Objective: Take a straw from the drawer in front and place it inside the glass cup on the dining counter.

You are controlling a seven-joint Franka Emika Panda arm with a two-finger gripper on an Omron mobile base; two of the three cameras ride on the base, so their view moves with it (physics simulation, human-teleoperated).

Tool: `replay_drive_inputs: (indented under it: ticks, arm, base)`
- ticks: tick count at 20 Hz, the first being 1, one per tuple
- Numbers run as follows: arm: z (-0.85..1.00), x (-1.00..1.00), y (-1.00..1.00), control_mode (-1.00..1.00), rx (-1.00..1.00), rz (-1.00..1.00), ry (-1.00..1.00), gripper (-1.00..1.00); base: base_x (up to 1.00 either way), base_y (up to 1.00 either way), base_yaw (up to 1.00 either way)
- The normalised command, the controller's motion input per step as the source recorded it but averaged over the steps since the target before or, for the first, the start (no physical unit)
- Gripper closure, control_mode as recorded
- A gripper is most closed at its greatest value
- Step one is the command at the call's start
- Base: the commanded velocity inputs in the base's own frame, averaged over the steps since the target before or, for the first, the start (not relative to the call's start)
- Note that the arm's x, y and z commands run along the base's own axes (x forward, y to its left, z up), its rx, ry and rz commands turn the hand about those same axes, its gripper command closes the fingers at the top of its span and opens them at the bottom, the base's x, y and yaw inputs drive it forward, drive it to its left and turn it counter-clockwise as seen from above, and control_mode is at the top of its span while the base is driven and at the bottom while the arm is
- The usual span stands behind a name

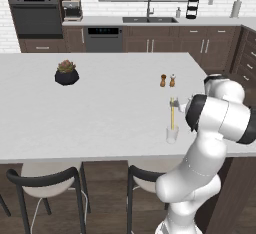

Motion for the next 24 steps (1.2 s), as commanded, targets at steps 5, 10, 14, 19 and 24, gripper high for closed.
replay_drive_inputs:
  ticks: [5,10,14,19,24]
  arm:
    - [-0.30,0.05,0.00,-1.00,-0.01,0.00,0.00,1.00]
    - [-0.27,0.07,0.00,-1.00,0.00,0.00,0.00,1.00]
    - [-0.30,0.03,0.00,-1.00,-0.02,0.00,0.00,1.00]
    - [-0.22,0.00,0.00,-1.00,-0.03,0.00,0.00,-1.00]
    - [-0.01,-0.13,0.01,-1.00,-0.02,0.00,0.00,-1.00]
  base:
    - [0.00,0.00,0.00]
    - [0.00,0.00,0.00]
    - [0.00,0.00,0.00]
    - [0.00,0.00,0.00]
    - [0.00,0.00,0.00]
